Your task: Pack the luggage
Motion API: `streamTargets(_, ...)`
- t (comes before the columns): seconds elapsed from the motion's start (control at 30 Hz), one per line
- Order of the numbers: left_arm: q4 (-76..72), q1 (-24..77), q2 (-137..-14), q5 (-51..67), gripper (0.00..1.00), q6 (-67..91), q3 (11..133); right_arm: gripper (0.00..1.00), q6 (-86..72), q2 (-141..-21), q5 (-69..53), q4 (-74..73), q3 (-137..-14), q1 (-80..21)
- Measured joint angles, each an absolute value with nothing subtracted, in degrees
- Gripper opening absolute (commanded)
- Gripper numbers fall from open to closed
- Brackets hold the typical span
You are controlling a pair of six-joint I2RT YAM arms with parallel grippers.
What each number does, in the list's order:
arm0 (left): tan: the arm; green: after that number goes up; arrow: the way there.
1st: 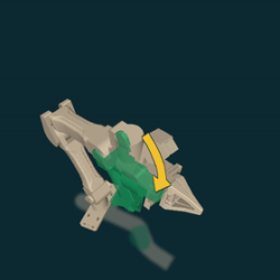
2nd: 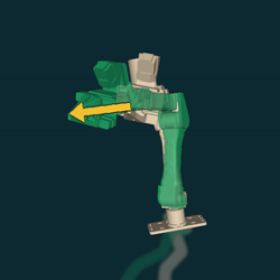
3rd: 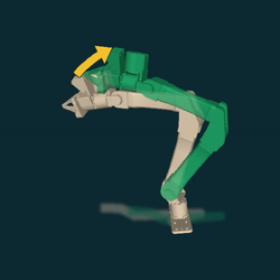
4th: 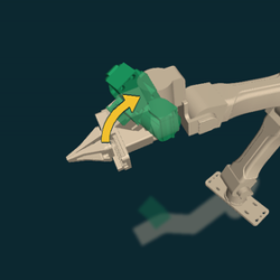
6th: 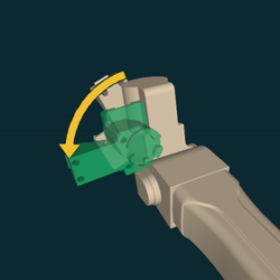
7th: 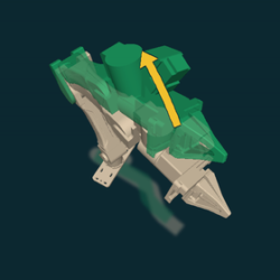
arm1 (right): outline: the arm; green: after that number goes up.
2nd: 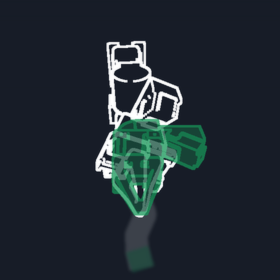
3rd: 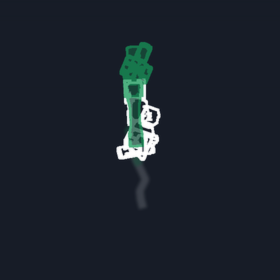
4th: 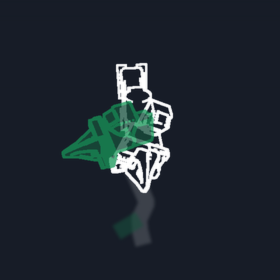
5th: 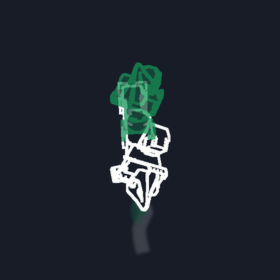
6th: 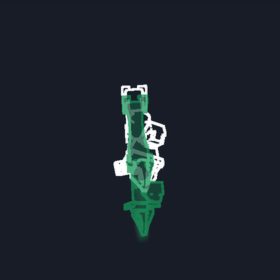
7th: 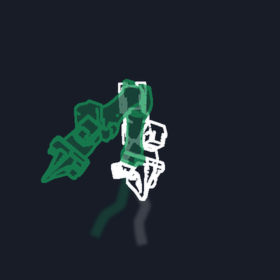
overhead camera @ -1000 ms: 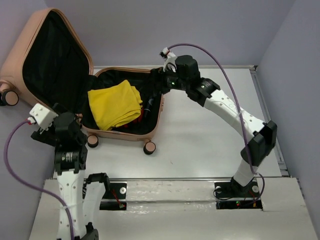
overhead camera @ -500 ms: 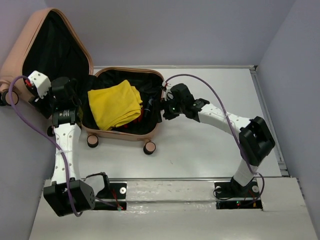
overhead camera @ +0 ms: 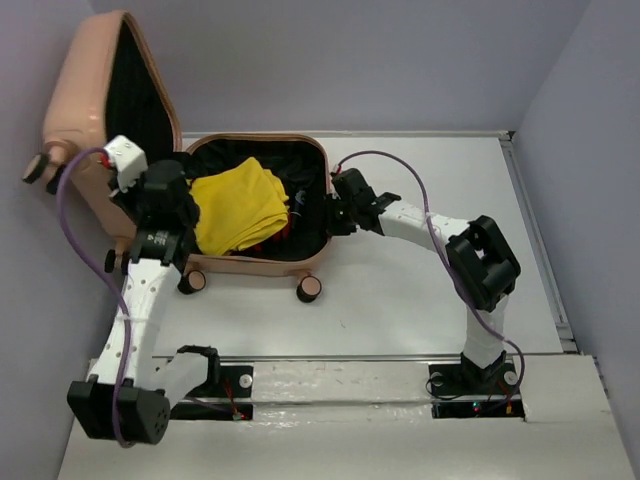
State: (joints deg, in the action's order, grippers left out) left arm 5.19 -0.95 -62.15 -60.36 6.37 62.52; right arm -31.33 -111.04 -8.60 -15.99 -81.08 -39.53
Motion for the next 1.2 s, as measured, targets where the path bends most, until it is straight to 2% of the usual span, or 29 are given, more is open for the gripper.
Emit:
streamTargets(0.2,8.9,30.1,-54.0,-73.9,0.06,3.2,57.8,0.07,-30.4,-111.0,-6.4,-15.9,-81.5,-38.2)
streamTargets(0.37,18.0,58.7,-57.3,-84.3,0.08,3.2,57.8,0.07,-28.7,-110.2,-7.6,-15.6,-80.5,-37.4)
streamTargets(0.4,19.0,61.8,-58.6,-85.8,0.19,3.0,57.8,0.07,-28.0,-109.4,-8.0,-15.9,-79.6,-36.8)
streamTargets(0.43,20.4,66.5,-61.0,-87.6,0.56,2.5,58.0,0.07,-27.3,-108.4,-8.3,-16.2,-78.5,-35.9)
streamTargets(0.53,20.9,75.7,-66.5,-84.7,0.94,2.8,61.3,0.43,-24.9,-104.6,-11.1,-15.8,-73.1,-32.3)
streamTargets(0.57,19.0,80.8,-69.3,-81.0,0.97,3.7,65.4,0.71,-24.1,-102.1,-13.5,-15.3,-70.0,-29.8)
streamTargets(0.63,15.8,85.9,-71.7,-75.1,0.99,4.2,72.2,0.86,-23.5,-98.3,-16.2,-13.9,-65.6,-26.6)
streamTargets(0.7,11.8,87.5,-71.3,-71.9,0.98,4.9,77.9,0.86,-22.3,-94.7,-16.6,-14.4,-63.0,-24.5)
streamTargets(0.77,8.6,86.7,-69.3,-69.8,0.93,5.1,81.6,0.82,-21.2,-91.3,-17.0,-16.3,-60.0,-21.4)
streamTargets(0.83,6.5,83.5,-66.2,-66.9,0.91,5.5,85.5,0.73,-20.5,-88.3,-17.8,-17.2,-59.1,-20.0)
streamTargets(0.87,6.4,80.9,-64.5,-64.7,0.90,6.4,87.4,0.58,-19.8,-86.1,-17.7,-17.5,-59.1,-19.4)
streamTargets(0.93,7.4,73.5,-63.0,-59.5,0.89,8.9,90.2,0.35,-19.3,-80.7,-17.3,-18.2,-59.2,-18.9)
streamTargets(0.97,8.2,68.4,-62.7,-56.2,0.88,10.6,91.3,0.20,-18.9,-78.7,-16.9,-18.7,-59.7,-18.8)
streamTargets(1.0,8.8,65.3,-62.5,-54.4,0.88,11.5,91.7,0.16,-18.3,-76.2,-16.2,-19.6,-60.4,-18.8)
streamTargets(1.07,10.7,52.0,-62.8,-46.7,0.88,14.0,93.4,0.07,-17.7,-72.6,-14.7,-21.1,-62.0,-18.8)
streamTargets(1.2,13.2,30.9,-69.1,-31.9,0.88,17.2,96.8,0.07,-17.0,-66.0,-15.7,-23.8,-64.1,-18.9)
